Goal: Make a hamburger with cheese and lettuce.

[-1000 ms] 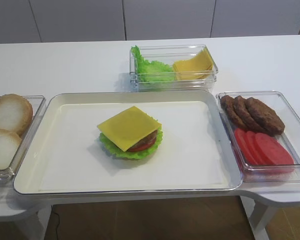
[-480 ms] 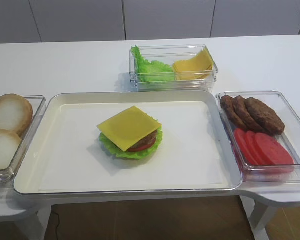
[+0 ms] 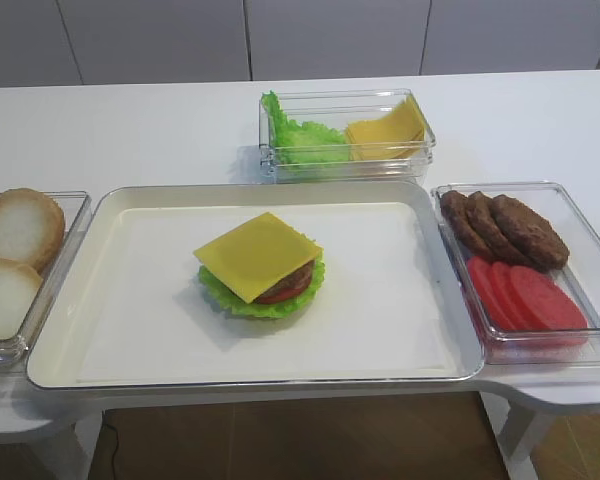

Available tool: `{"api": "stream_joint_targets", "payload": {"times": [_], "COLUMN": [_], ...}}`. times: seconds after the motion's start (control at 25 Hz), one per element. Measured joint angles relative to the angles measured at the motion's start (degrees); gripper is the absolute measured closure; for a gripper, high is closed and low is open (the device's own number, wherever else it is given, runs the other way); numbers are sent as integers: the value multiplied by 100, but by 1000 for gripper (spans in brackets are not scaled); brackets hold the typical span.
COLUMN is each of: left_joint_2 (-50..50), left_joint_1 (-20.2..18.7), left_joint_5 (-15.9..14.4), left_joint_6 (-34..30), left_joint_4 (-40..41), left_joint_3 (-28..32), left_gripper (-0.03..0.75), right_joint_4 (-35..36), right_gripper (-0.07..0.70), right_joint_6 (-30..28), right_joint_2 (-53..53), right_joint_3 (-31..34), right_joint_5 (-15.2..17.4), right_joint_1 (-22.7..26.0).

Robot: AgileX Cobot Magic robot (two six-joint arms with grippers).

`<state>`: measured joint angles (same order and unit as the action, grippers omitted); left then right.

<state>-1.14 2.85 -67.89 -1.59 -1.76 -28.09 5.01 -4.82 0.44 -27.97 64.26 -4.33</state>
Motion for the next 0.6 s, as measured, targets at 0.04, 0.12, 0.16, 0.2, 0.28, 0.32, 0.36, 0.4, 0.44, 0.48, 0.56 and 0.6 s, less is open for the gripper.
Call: {"api": "stream_joint_targets", "payload": {"times": [0.04, 0.12, 0.16, 0.2, 0.28, 0.32, 0.36, 0.4, 0.44, 0.48, 0.56, 0.6], "left_joint_2": [0, 0, 0, 0, 0, 0, 0, 0, 0, 0, 0, 0], "left_joint_1": [0, 0, 0, 0, 0, 0, 0, 0, 0, 0, 0, 0], "left_joint_5": [0, 0, 0, 0, 0, 0, 0, 0, 0, 0, 0, 0], "left_joint_6": [0, 0, 0, 0, 0, 0, 0, 0, 0, 0, 0, 0], "left_joint_4": [0, 0, 0, 0, 0, 0, 0, 0, 0, 0, 0, 0], "left_joint_3": [0, 0, 0, 0, 0, 0, 0, 0, 0, 0, 0, 0], "left_gripper": [247, 247, 247, 247, 247, 247, 247, 247, 247, 247, 247, 247], "right_joint_4": [0, 0, 11, 11, 11, 22, 31, 44, 55, 67, 67, 67], "right_gripper": [185, 185, 185, 185, 185, 185, 185, 185, 185, 185, 185, 185], "right_joint_6": [0, 0, 0, 0, 0, 0, 0, 0, 0, 0, 0, 0], "right_joint_2": [0, -34, -80, -113, -137, -136, -136, -136, -136, -136, -136, -136], "right_joint_3": [0, 0, 0, 0, 0, 0, 0, 0, 0, 0, 0, 0], "right_joint_5": [0, 0, 3, 3, 13, 13, 13, 13, 13, 13, 13, 13], "right_joint_1": [0, 0, 0, 0, 0, 0, 0, 0, 0, 0, 0, 0]}}
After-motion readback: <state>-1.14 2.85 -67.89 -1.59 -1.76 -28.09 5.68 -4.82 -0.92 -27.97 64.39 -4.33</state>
